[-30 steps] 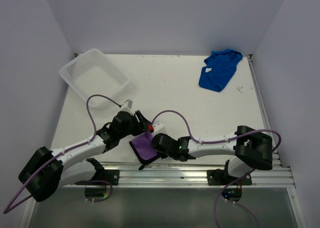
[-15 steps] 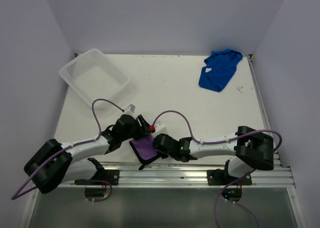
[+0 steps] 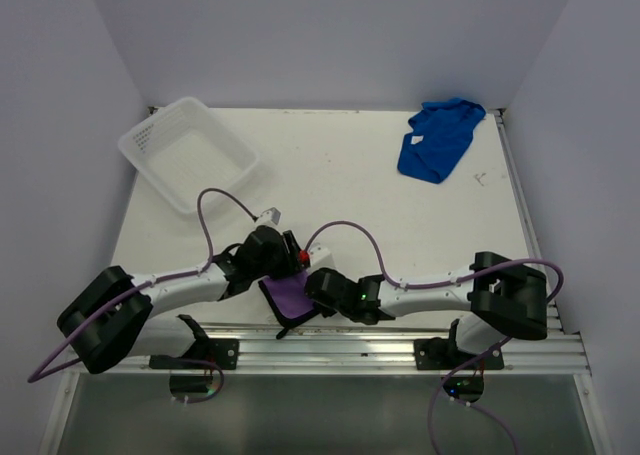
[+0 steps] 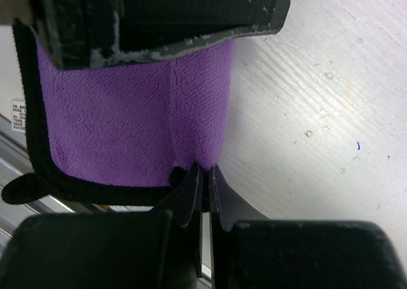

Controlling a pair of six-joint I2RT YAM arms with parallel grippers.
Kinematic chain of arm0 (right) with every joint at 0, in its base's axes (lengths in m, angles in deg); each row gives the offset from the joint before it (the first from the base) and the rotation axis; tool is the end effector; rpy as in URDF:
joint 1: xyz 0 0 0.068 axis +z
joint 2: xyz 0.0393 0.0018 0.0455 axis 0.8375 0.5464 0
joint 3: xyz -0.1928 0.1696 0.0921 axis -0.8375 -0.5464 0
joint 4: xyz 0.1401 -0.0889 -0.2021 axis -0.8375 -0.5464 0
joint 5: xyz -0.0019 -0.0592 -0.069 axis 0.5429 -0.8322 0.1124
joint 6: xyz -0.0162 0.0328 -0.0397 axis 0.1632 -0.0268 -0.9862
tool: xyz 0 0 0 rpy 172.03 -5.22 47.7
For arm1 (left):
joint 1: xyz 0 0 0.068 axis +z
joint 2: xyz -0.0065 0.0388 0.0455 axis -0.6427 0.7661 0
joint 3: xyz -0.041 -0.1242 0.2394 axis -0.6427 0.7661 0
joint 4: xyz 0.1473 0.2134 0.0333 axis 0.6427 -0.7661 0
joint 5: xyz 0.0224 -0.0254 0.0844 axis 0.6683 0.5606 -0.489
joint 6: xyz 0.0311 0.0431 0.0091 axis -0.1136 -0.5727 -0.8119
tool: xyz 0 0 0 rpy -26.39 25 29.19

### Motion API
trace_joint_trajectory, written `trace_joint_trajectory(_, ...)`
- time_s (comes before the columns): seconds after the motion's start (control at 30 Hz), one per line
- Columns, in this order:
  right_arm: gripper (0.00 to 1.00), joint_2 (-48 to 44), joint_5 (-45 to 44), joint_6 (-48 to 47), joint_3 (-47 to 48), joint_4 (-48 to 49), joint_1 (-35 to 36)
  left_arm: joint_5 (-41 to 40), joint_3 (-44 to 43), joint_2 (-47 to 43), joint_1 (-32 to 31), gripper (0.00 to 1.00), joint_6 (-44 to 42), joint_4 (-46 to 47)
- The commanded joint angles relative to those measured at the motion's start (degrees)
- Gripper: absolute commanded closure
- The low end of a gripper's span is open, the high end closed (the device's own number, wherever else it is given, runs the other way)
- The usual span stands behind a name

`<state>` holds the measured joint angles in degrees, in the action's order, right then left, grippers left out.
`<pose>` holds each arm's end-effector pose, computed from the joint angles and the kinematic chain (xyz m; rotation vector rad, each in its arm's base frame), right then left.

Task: Roll the towels
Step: Roll the towel

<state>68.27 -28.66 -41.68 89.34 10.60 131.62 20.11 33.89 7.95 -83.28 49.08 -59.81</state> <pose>0.0900 0.2798 0.1588 -0.6844 2.3346 0.4151 0.1711 -0.1599 0.1523 -0.3612 2.4282 -0.8586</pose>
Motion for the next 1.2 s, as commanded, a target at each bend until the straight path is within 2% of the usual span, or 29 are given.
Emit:
trace_joint_trajectory(0.0,1.0,1.7,-0.8,0.6,0.2,-0.1,1.1,-5.0,-1.6,0.8,-0.5,0.46,-3.3,-5.4)
trace_joint_trajectory(0.2,1.0,2.0,-2.8,0.8,0.9,-1.2,2.5,-8.7,-5.0,3.6,-2.0,0.48,-5.5,-13.4)
trace_joint_trajectory(0.47,1.0,2.3,-7.1,2.5,1.5,-2.3,5.2,-11.7,-4.9,6.1,-2.5,0.54,-6.0,-16.9)
trace_joint_trajectory(0.77,1.0,2.4,-16.2,10.1,2.6,-4.5,8.8,-14.8,-8.6,11.9,-4.0,0.61,-7.0,-21.6)
trace_joint_trajectory(1.17,1.0,2.5,-18.6,12.6,2.5,-2.4,11.5,-18.3,-12.7,18.3,-5.2,0.59,-7.8,-26.7)
